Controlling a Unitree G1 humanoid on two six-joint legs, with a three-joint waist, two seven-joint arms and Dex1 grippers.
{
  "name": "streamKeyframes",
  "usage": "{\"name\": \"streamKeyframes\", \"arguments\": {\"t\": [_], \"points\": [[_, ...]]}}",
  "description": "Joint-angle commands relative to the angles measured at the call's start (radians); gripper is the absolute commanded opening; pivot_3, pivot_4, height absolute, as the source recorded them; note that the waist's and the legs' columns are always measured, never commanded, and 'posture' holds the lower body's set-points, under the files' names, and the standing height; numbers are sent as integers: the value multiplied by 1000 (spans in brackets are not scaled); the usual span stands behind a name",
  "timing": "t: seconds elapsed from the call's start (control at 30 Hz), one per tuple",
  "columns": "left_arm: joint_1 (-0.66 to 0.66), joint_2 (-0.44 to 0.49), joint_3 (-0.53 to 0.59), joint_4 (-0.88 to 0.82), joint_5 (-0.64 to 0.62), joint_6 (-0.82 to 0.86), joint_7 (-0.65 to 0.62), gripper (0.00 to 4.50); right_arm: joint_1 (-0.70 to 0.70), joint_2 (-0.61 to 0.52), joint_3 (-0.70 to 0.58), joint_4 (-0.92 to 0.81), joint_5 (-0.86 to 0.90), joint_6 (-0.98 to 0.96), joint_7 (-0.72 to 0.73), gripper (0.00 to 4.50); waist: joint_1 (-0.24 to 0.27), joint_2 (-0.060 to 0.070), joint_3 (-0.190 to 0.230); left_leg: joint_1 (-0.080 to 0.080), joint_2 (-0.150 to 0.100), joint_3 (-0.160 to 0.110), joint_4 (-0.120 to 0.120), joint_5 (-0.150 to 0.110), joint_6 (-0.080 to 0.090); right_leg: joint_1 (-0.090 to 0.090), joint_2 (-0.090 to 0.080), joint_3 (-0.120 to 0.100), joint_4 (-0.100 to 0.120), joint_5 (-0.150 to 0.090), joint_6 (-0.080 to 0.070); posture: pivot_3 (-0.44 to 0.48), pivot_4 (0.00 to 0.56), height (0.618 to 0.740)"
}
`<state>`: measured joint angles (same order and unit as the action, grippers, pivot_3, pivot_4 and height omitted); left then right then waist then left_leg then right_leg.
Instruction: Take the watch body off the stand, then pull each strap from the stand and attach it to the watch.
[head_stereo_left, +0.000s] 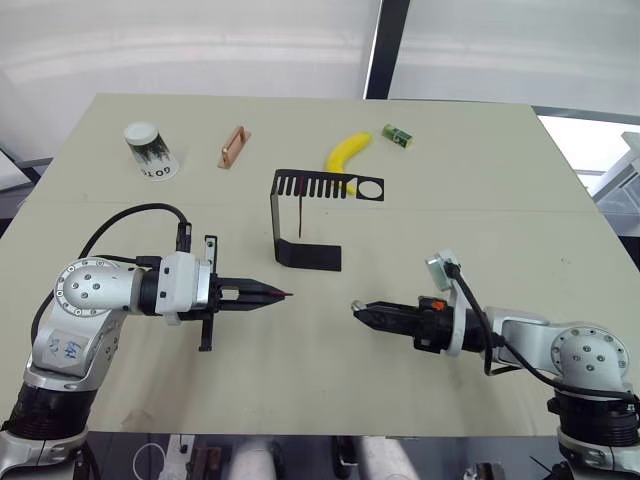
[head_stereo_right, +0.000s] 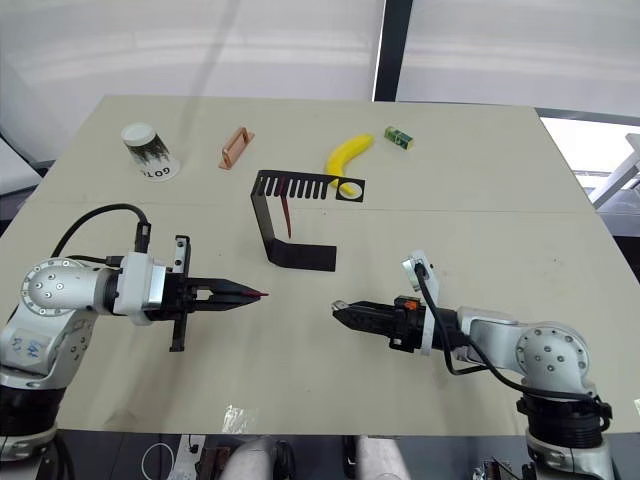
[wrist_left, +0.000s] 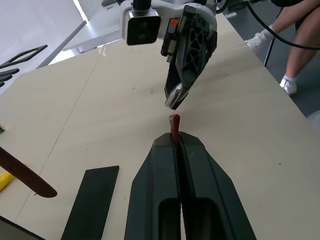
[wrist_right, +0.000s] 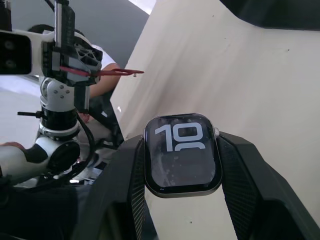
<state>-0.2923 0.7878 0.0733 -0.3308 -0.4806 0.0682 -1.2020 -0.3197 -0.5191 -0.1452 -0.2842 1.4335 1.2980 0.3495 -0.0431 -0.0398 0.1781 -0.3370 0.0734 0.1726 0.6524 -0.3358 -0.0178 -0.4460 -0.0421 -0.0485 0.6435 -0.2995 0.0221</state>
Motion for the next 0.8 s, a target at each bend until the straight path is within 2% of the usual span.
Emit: {"name": "streamKeyframes", "arguments": {"t": [0.03, 0.8], "points": [[5, 9, -16, -71, 17, 2, 18, 0, -29, 16, 29, 8, 53, 6, -33, 1607, 0, 0, 0, 0, 0, 0, 0, 0, 0, 0, 0, 0, 0, 0, 0, 0, 150, 729], [-39, -21, -151, -96, 146, 47, 96, 0, -61, 23, 102, 28, 165, -25, -142, 1607, 3, 0, 0, 0, 0, 0, 0, 0, 0, 0, 0, 0, 0, 0, 0, 0, 150, 729]]}}
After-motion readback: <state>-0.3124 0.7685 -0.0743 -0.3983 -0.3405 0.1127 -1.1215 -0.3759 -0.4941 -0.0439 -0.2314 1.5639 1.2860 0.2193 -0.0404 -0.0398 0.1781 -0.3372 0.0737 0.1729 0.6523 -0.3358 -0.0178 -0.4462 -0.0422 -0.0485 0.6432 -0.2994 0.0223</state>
